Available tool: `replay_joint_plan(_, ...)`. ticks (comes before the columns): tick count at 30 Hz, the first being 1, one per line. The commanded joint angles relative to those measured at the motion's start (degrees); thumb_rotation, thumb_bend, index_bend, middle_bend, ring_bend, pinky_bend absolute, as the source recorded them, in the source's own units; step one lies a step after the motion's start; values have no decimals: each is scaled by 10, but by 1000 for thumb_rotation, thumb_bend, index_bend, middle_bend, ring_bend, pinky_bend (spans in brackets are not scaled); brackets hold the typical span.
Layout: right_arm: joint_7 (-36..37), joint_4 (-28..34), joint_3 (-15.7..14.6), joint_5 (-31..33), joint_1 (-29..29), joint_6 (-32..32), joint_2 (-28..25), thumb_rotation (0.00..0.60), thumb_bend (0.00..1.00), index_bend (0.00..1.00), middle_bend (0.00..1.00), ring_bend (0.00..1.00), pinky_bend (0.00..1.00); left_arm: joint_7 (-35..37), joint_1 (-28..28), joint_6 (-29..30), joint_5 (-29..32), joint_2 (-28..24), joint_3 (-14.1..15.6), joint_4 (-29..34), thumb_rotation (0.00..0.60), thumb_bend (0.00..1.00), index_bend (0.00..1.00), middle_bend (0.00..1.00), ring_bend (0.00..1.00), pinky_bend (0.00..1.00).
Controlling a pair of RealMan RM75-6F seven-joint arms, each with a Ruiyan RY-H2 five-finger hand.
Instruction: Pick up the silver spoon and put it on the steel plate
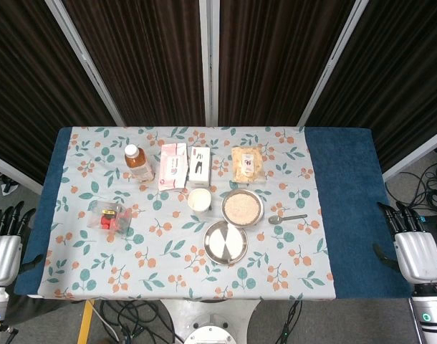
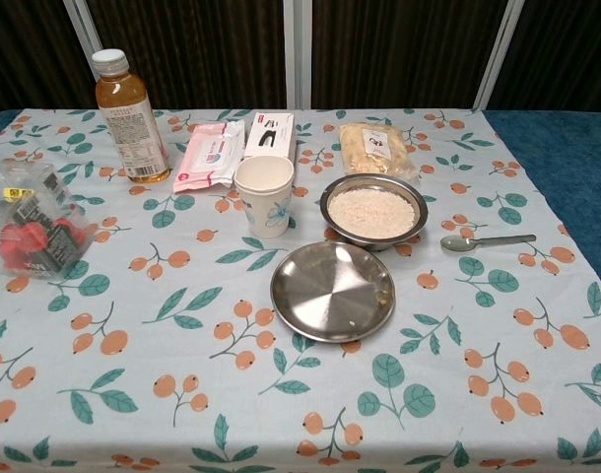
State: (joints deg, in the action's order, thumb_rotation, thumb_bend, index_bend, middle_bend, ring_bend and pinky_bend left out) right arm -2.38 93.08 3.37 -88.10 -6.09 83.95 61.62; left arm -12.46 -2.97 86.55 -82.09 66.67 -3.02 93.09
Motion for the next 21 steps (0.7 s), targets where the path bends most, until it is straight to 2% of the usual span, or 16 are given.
replay_joint_plan(1,-1,0,0,1,0,0,0,600,209,33,146,30,99,0,0,0,0,0,0,0,600,82,170,108,51,30)
replay_joint_plan(7,0,2,-3,-2,-8,-15,-1,600,209,33,156,33,100,3,0,1,-2,1,0,-3,600,82,170,108,51,30)
replay_joint_plan(10,0,3,2,-2,-30,-47,-3,600,194,52,197,40,110,5,1,4,-4,0,0,-3,600,82,170,109,51,30)
replay_joint_plan(16,-7,-21,24,18,-110,-159,21,600,149,250,306,85,119,11,5,11,-9,0,3,-5,600,82,170,108,51,30)
replay_joint_plan(21,-21,-74,37,51,-181,-263,75,600,148,341,338,104,120,16,12,19,-11,-1,5,-6,600,82,170,109,51,30)
